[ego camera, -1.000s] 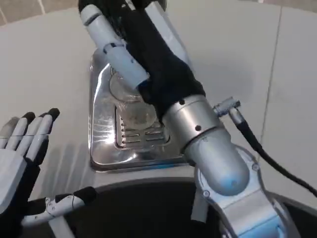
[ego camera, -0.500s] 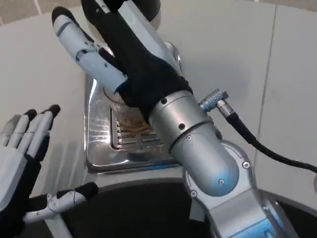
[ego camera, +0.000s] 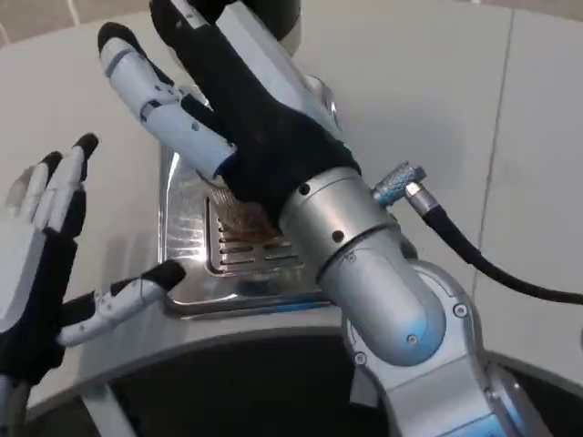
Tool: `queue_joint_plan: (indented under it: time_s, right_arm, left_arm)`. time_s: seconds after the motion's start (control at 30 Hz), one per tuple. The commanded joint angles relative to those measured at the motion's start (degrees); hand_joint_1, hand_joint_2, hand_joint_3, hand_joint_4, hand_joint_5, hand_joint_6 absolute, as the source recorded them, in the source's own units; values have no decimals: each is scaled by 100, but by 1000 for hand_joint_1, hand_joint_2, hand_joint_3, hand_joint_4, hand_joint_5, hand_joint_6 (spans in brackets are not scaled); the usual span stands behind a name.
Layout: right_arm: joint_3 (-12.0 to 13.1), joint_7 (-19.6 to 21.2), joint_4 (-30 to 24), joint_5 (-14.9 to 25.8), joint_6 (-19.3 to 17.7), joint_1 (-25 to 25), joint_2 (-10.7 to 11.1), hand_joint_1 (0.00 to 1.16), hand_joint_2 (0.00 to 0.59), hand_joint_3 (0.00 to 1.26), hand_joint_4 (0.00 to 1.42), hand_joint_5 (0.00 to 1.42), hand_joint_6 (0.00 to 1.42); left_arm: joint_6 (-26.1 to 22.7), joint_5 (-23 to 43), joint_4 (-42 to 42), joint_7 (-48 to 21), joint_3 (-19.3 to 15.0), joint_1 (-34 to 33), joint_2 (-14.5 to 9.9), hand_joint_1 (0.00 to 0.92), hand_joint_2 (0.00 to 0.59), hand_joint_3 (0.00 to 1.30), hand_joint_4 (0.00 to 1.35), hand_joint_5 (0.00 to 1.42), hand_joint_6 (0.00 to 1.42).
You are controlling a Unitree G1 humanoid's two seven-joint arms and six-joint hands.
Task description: Grasp the cup under the faucet to collect the drink, then remove the cup.
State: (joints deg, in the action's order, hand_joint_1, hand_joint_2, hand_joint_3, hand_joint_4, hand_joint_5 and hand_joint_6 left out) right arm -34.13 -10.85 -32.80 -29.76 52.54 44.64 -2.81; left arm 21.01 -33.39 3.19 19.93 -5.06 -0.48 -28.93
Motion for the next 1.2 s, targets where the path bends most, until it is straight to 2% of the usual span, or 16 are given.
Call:
queue_joint_plan:
  time_s: [0.03,0.3,0.73,1.0,1.2]
  right_arm:
    - [-225,-295,-101,92,104,18,-131,0,562,0,0,0,0]
    - [-177,-318,-90,85,109,-10,-139,0,562,0,0,0,0]
    - [12,-275,-135,127,-42,-177,-63,0,567,0,0,0,0]
    - [190,-175,-246,153,-334,-438,-19,0,571,0,0,0,0]
    - [390,216,-422,84,-744,-1027,-121,0,586,0,0,0,0]
  left_arm:
    - [-123,189,-82,-181,135,-185,241,0,50,0,0,0,0]
    - [-183,171,69,-212,314,-565,539,0,48,0,0,0,0]
    - [-271,30,648,-144,668,-981,646,20,51,0,0,0,0]
    - [-377,10,1119,-101,803,-1321,685,41,52,0,0,0,0]
    - [-333,-17,1181,-60,914,-1342,673,45,51,0,0,0,0]
